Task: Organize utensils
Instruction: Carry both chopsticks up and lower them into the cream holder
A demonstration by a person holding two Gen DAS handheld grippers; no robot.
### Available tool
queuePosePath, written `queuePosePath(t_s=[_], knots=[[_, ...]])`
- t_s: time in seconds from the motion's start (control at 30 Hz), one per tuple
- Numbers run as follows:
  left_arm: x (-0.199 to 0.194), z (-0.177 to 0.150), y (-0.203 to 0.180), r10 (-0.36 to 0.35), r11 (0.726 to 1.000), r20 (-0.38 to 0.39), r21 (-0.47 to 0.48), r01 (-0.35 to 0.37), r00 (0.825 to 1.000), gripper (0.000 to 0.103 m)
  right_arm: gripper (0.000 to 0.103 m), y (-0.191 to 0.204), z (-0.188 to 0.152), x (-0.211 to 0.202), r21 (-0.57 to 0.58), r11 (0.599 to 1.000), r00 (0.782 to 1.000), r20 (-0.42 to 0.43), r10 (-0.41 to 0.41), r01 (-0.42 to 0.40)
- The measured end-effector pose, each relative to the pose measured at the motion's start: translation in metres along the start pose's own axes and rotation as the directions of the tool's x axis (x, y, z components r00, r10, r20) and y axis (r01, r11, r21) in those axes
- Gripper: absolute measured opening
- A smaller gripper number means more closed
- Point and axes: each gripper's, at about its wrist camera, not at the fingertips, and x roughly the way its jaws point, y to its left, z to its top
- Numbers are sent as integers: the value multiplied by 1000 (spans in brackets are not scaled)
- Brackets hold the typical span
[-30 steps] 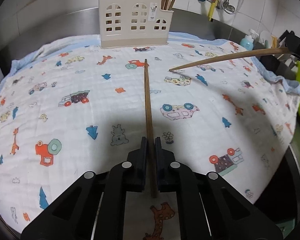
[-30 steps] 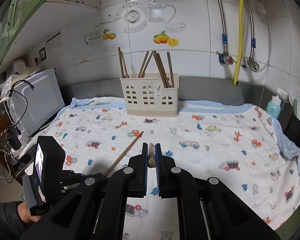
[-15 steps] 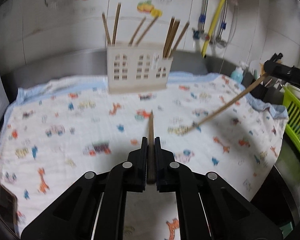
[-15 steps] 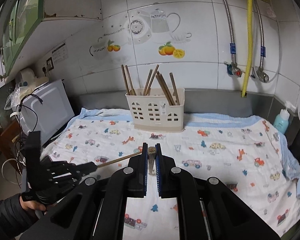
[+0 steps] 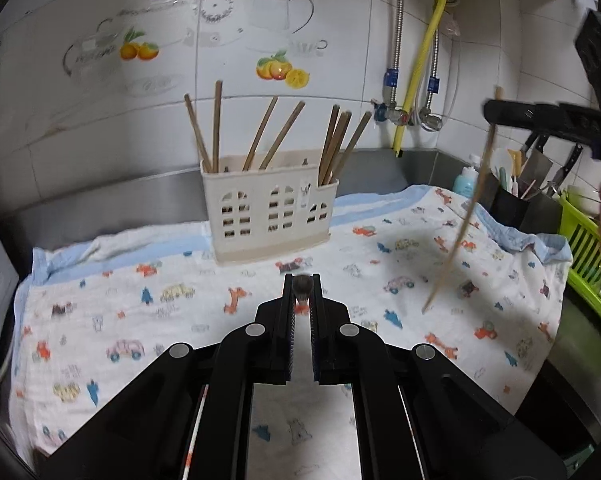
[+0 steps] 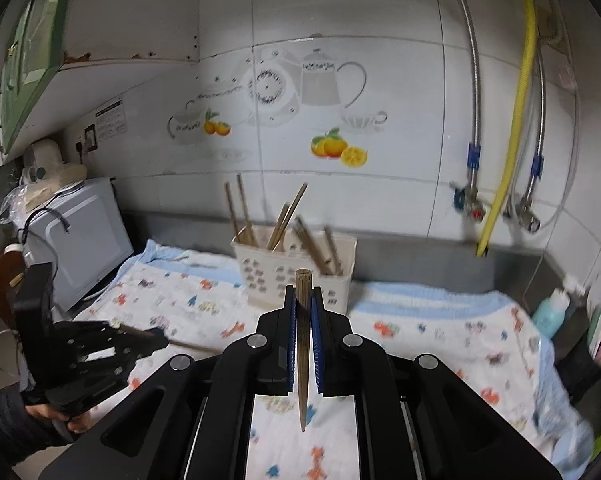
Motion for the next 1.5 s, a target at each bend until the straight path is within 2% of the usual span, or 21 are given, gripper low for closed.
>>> queuePosePath(t_s=[0.13, 0.37, 0.77, 0.93, 1.23, 1.5], knots=[[1, 23, 0, 11, 999, 22, 37, -12, 1000, 5, 7, -9, 34, 13, -5, 1000, 999, 38, -24, 24], [7, 50, 8, 15, 999, 38, 44, -17, 999, 5, 7, -20, 87, 45, -16, 997, 993, 94, -75, 77], [-3, 109, 10, 43, 993, 141, 101, -58, 989, 5, 7, -31, 130, 100, 7, 997, 982, 170, -76, 76], [-14, 136, 8, 51, 991, 204, 114, -75, 978, 5, 7, -36, 129, 129, 20, 997, 986, 148, -70, 68], [-18, 177, 4, 83, 982, 315, 135, -132, 945, 5, 7, -39, 97, 167, 29, 999, 997, 72, -38, 36], [7, 192, 5, 123, 975, 334, 132, -176, 934, 5, 8, -40, 85, 169, 14, 999, 998, 45, -35, 34]])
